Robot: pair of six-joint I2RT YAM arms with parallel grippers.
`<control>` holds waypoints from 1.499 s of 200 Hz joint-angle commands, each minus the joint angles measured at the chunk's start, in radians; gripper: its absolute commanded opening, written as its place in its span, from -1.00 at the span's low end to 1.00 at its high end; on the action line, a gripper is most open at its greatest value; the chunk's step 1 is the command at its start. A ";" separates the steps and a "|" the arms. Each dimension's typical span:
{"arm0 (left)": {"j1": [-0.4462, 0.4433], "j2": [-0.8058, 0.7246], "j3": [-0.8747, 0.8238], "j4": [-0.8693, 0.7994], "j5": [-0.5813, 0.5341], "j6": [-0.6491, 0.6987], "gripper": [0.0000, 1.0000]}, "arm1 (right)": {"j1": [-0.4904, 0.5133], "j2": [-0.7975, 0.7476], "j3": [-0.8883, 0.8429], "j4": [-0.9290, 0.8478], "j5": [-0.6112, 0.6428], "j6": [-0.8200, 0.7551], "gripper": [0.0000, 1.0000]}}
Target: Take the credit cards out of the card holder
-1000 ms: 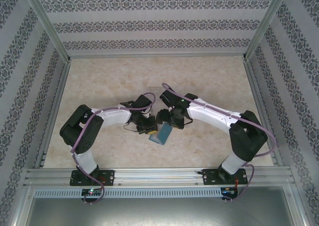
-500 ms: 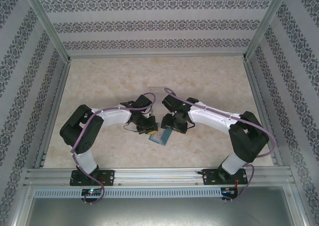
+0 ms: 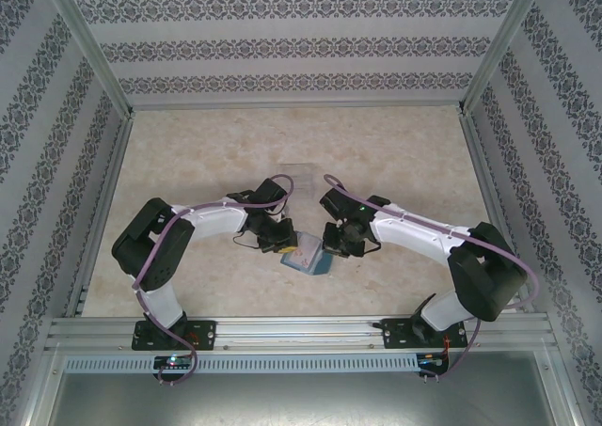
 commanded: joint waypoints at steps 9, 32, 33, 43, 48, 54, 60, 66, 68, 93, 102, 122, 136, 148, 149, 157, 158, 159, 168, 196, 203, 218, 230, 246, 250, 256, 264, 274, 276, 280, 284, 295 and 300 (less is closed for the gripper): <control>-0.003 -0.071 0.019 -0.083 -0.083 -0.002 -0.70 | -0.005 -0.032 -0.020 0.147 -0.032 -0.038 -0.97; 0.012 -0.119 0.028 -0.111 -0.108 0.002 -0.62 | -0.006 -0.018 -0.022 0.235 -0.059 -0.050 -1.00; 0.012 -0.121 0.028 -0.113 -0.110 0.003 -0.62 | -0.006 -0.016 -0.022 0.240 -0.061 -0.051 -1.00; 0.022 -0.138 0.033 -0.130 -0.123 0.008 -0.59 | -0.005 -0.001 -0.017 0.281 -0.080 -0.064 -1.00; 0.025 -0.146 0.035 -0.137 -0.128 0.012 -0.59 | -0.005 0.008 -0.012 0.300 -0.088 -0.071 -1.00; 0.027 -0.153 0.041 -0.147 -0.134 0.018 -0.59 | -0.003 0.020 -0.008 0.325 -0.102 -0.082 -1.00; 0.029 -0.157 0.051 -0.163 -0.142 0.027 -0.59 | -0.003 0.033 0.000 0.344 -0.112 -0.095 -1.00; 0.029 -0.157 0.065 -0.184 -0.152 0.035 -0.60 | -0.004 0.049 0.013 0.348 -0.118 -0.108 -1.00; 0.029 -0.156 0.070 -0.189 -0.154 0.038 -0.60 | -0.004 0.055 0.018 0.349 -0.120 -0.111 -1.00; 0.029 -0.134 0.109 -0.223 -0.146 0.062 -0.60 | -0.005 0.097 0.059 0.357 -0.119 -0.160 -1.00; 0.028 -0.125 0.108 -0.213 -0.137 0.060 -0.60 | -0.011 0.111 0.065 0.358 -0.118 -0.168 -1.00; 0.028 -0.092 0.108 -0.200 -0.124 0.064 -0.61 | -0.024 0.139 0.077 0.339 -0.113 -0.188 -1.00; 0.028 -0.063 0.114 -0.195 -0.120 0.070 -0.63 | -0.039 0.155 0.076 0.326 -0.112 -0.211 -1.00; 0.029 -0.039 0.115 -0.182 -0.120 0.073 -0.64 | -0.057 0.166 0.076 0.314 -0.121 -0.228 -1.00; 0.028 -0.037 0.115 -0.181 -0.119 0.073 -0.64 | -0.058 0.167 0.076 0.313 -0.122 -0.229 -1.00; 0.029 -0.019 0.120 -0.178 -0.122 0.078 -0.64 | -0.068 0.174 0.077 0.308 -0.129 -0.244 -1.00; 0.029 -0.016 0.121 -0.178 -0.122 0.079 -0.65 | -0.069 0.174 0.077 0.307 -0.130 -0.246 -1.00; 0.029 -0.013 0.121 -0.177 -0.123 0.079 -0.65 | -0.070 0.174 0.076 0.306 -0.130 -0.248 -1.00; 0.029 0.006 0.128 -0.177 -0.122 0.084 -0.65 | -0.078 0.180 0.079 0.297 -0.134 -0.263 -1.00; 0.030 0.042 0.141 -0.190 -0.167 0.103 -0.66 | -0.100 0.212 0.101 0.251 -0.156 -0.331 -1.00; 0.030 0.047 0.147 -0.199 -0.174 0.110 -0.66 | -0.104 0.219 0.108 0.240 -0.166 -0.348 -1.00; 0.031 0.045 0.155 -0.206 -0.182 0.115 -0.67 | -0.109 0.226 0.118 0.220 -0.178 -0.376 -1.00; 0.031 0.037 0.159 -0.210 -0.191 0.117 -0.67 | -0.113 0.229 0.122 0.210 -0.193 -0.397 -1.00; 0.031 0.029 0.169 -0.227 -0.208 0.124 -0.66 | -0.118 0.232 0.127 0.197 -0.212 -0.426 -1.00; 0.030 0.026 0.171 -0.231 -0.210 0.125 -0.64 | -0.120 0.232 0.129 0.191 -0.217 -0.433 -1.00; 0.030 0.024 0.174 -0.235 -0.210 0.127 -0.63 | -0.123 0.232 0.128 0.189 -0.221 -0.442 -1.00; 0.030 0.017 0.176 -0.236 -0.208 0.125 -0.62 | -0.128 0.231 0.130 0.184 -0.227 -0.454 -1.00; 0.030 0.010 0.177 -0.234 -0.208 0.123 -0.60 | -0.137 0.228 0.129 0.179 -0.231 -0.462 -1.00; 0.030 0.009 0.176 -0.234 -0.207 0.123 -0.60 | -0.139 0.228 0.130 0.179 -0.232 -0.463 -1.00; 0.030 0.008 0.177 -0.232 -0.204 0.122 -0.59 | -0.144 0.227 0.130 0.177 -0.232 -0.463 -1.00; 0.030 0.007 0.176 -0.232 -0.202 0.121 -0.59 | -0.148 0.227 0.131 0.175 -0.234 -0.466 -1.00; 0.030 0.016 0.178 -0.232 -0.193 0.122 -0.59 | -0.153 0.233 0.133 0.174 -0.248 -0.471 -1.00; 0.029 0.020 0.175 -0.228 -0.190 0.121 -0.59 | -0.153 0.236 0.135 0.172 -0.251 -0.473 -1.00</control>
